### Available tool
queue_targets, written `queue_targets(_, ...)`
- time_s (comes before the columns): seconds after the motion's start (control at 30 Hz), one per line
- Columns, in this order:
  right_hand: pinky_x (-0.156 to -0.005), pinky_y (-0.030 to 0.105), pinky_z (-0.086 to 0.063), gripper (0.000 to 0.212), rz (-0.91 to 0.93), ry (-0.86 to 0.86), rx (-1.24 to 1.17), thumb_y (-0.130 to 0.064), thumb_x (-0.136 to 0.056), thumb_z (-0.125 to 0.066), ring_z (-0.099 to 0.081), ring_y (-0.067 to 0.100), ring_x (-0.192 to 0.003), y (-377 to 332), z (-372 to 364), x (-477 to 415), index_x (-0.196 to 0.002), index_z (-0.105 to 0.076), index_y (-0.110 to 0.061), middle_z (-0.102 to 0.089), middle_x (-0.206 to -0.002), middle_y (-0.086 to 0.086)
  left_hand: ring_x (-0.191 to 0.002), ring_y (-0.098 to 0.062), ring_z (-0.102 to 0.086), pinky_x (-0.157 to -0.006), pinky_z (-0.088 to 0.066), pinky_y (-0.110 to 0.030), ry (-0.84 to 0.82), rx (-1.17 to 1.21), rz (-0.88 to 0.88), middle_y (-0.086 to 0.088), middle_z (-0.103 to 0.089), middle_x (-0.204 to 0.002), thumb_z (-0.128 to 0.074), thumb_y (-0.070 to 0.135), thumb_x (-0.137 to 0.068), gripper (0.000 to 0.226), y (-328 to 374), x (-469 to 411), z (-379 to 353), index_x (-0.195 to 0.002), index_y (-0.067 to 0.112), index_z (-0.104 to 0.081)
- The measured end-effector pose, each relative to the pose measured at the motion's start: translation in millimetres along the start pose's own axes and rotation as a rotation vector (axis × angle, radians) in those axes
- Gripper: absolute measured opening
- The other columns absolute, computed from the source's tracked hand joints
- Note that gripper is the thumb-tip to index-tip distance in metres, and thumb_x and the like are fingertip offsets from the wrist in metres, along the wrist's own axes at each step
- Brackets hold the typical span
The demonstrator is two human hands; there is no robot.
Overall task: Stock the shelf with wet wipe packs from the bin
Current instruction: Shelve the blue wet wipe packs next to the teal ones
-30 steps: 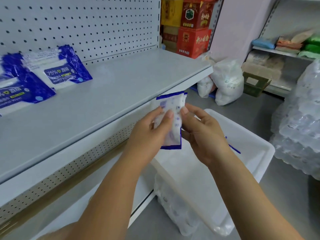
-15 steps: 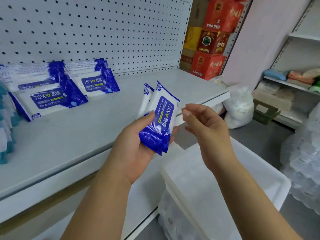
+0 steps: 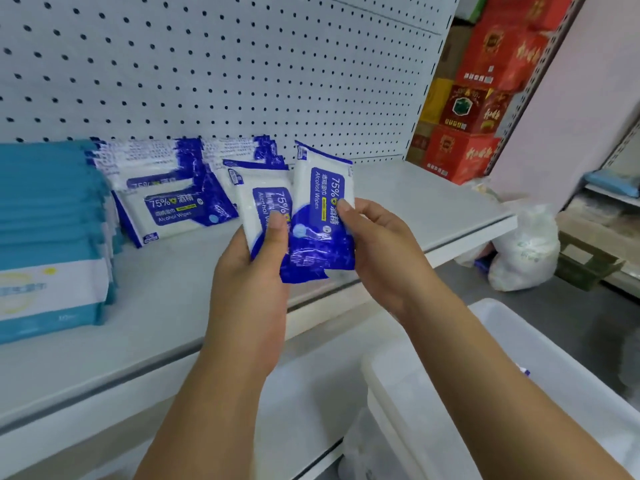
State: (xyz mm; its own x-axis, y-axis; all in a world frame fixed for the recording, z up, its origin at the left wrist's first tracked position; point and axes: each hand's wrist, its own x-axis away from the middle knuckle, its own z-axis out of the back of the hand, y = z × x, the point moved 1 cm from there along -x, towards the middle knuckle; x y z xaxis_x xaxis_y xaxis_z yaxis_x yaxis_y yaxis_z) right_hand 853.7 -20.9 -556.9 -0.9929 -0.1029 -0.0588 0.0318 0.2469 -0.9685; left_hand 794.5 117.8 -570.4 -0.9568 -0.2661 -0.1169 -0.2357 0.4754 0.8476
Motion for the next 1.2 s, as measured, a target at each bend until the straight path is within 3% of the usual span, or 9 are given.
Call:
queue_targets(0.13,-0.081,0.039,-0.061,0.02,0.08,0.063,0.114,-0.025,-0.1,-0.062,-0.074,0.025,-0.094,-13,-16,-55,-0.117,-0.062,-0.013,-0.075,-0.107,0.01,-0.091,-0.008,-0.072,-0.083,-0.055,-0.032,0.301,-0.113,-0.142,0.009,-0.075,-0.1,-0.06,0.024,-0.099,0.013,17,-31,11,-0.109,0.028,-0.068)
queue_targets(0.23,-0.071,0.033,-0.059,0.005,0.226,0.098,0.372,-0.022,-0.097,-0.066,-0.07,0.021,-0.088,-21,-27,-98,-0.102,-0.066,-0.023,-0.069,-0.097,0.003,-0.069,0.014,-0.059,-0.064,-0.043,-0.004,0.433,-0.4,-0.336,0.016,-0.065,-0.087,-0.06,0.02,-0.098,0.008,31,-65,19,-0.104,0.02,-0.064)
queue_targets(0.3,-0.067,0.027,-0.056,0.007,0.32,0.048,0.533,-0.018,-0.096,-0.065,-0.066,0.017,-0.084,-20,-35,-125,-0.101,-0.068,-0.022,-0.067,-0.096,-0.002,-0.066,0.019,-0.054,-0.059,-0.037,0.001,0.473,-0.583,-0.421,0.018,-0.058,-0.083,-0.062,0.015,-0.096,0.01,36,-84,29,-0.106,0.012,-0.061)
queue_targets(0.37,-0.069,0.021,-0.056,0.015,0.386,-0.048,0.699,-0.019,-0.097,-0.065,-0.065,0.011,-0.088,-17,-44,-147,-0.112,-0.069,-0.02,-0.067,-0.104,-0.003,-0.068,0.02,-0.054,-0.063,-0.039,0.0,0.485,-0.698,-0.449,0.015,-0.061,-0.085,-0.064,0.01,-0.094,0.014,31,-95,42,-0.108,0.012,-0.061)
queue_targets(0.47,-0.097,0.038,-0.049,0.019,0.457,-0.125,0.964,-0.028,-0.098,-0.064,-0.06,0.013,-0.101,-11,-54,-180,-0.116,-0.066,-0.028,-0.063,-0.106,-0.01,-0.08,0.01,-0.06,-0.08,-0.051,-0.018,0.495,-0.704,-0.447,0.014,-0.066,-0.093,-0.068,0.01,-0.093,0.018,17,-98,56,-0.107,0.019,-0.061)
queue_targets(0.53,-0.105,0.039,-0.035,0.016,0.477,-0.153,1.068,-0.032,-0.099,-0.061,-0.054,0.014,-0.104,-7,-57,-196,-0.114,-0.066,-0.033,-0.059,-0.106,-0.011,-0.084,0.003,-0.064,-0.079,-0.054,-0.022,0.518,-0.683,-0.45,0.012,-0.069,-0.096,-0.069,0.012,-0.092,0.017,12,-98,60,-0.105,0.022,-0.061)
queue_targets(0.7,-0.098,0.035,-0.024,0.02,0.559,-0.226,1.017,-0.028,-0.099,-0.061,-0.043,0.015,-0.115,23,-59,-208,-0.117,-0.069,-0.033,-0.062,-0.115,-0.011,-0.078,0.009,-0.065,-0.064,-0.048,-0.005,0.519,-0.603,-0.395,0.014,-0.071,-0.095,-0.069,0.012,-0.092,0.018,13,-102,63,-0.103,0.026,-0.063)
queue_targets(0.97,-0.111,0.042,-0.032,0.018,0.541,-0.226,0.886,-0.03,-0.091,-0.072,-0.044,0.012,-0.121,37,-40,-208,-0.109,-0.071,-0.032,-0.054,-0.116,-0.013,-0.088,-0.002,-0.071,-0.07,-0.055,-0.015,0.498,-0.566,-0.337,0.011,-0.074,-0.097,-0.073,0.013,-0.089,0.029,13,-106,61,-0.107,0.029,-0.058)
queue_targets(1.2,-0.116,0.039,-0.032,0.061,0.359,-0.364,0.88,-0.041,-0.074,-0.086,-0.032,0.01,-0.13,30,-27,-201,-0.128,-0.057,-0.042,-0.042,-0.125,-0.015,-0.093,-0.009,-0.072,-0.069,-0.058,-0.024,0.496,-0.472,-0.28,0.007,-0.075,-0.101,-0.074,0.013,-0.088,0.028,17,-102,59,-0.108,0.028,-0.059)
